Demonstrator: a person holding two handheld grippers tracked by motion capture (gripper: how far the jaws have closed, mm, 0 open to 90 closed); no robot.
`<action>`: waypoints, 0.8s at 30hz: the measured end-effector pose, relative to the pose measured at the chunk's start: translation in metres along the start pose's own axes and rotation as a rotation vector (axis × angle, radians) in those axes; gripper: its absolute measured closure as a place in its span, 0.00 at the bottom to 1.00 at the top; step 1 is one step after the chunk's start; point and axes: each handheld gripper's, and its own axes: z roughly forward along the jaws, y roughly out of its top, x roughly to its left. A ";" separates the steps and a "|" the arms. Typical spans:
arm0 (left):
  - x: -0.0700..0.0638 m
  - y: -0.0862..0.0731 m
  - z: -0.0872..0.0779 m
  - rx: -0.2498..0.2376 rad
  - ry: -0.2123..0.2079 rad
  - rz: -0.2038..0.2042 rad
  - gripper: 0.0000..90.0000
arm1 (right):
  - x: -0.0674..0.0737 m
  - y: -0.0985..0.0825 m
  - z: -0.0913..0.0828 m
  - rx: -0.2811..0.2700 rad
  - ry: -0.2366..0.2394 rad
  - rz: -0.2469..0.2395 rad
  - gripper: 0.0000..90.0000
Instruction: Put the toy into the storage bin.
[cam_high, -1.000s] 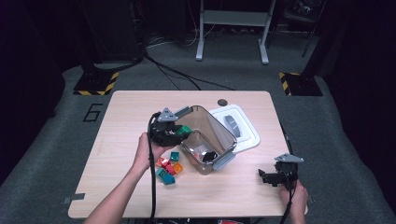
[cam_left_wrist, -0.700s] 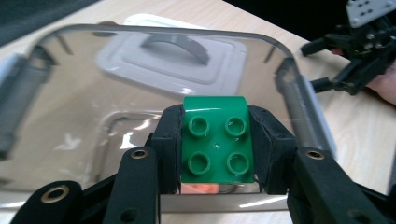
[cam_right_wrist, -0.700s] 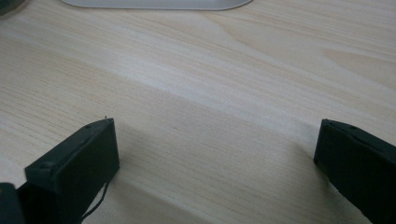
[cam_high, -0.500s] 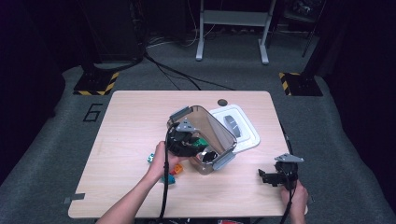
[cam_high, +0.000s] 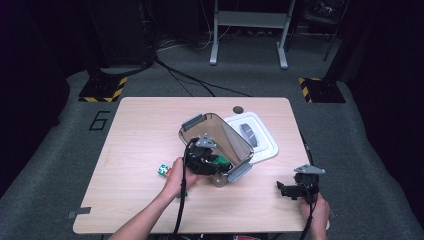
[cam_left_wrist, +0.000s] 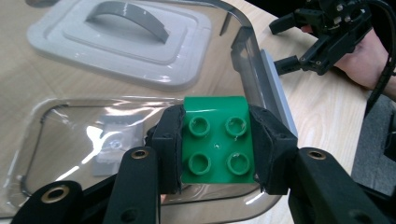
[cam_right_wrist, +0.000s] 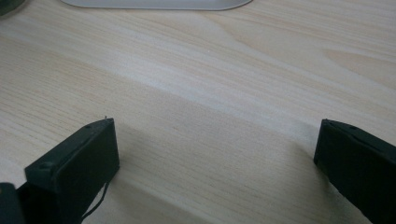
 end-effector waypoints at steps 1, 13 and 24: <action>0.000 -0.001 0.001 0.002 -0.003 -0.002 0.65 | 0.000 0.000 0.000 0.000 0.000 0.000 0.00; 0.001 -0.002 -0.007 0.012 0.007 -0.037 0.48 | 0.000 0.000 0.000 0.000 0.000 0.000 0.00; 0.019 -0.020 -0.056 -0.077 0.128 -0.038 0.19 | 0.000 0.000 0.000 0.000 0.000 0.000 0.00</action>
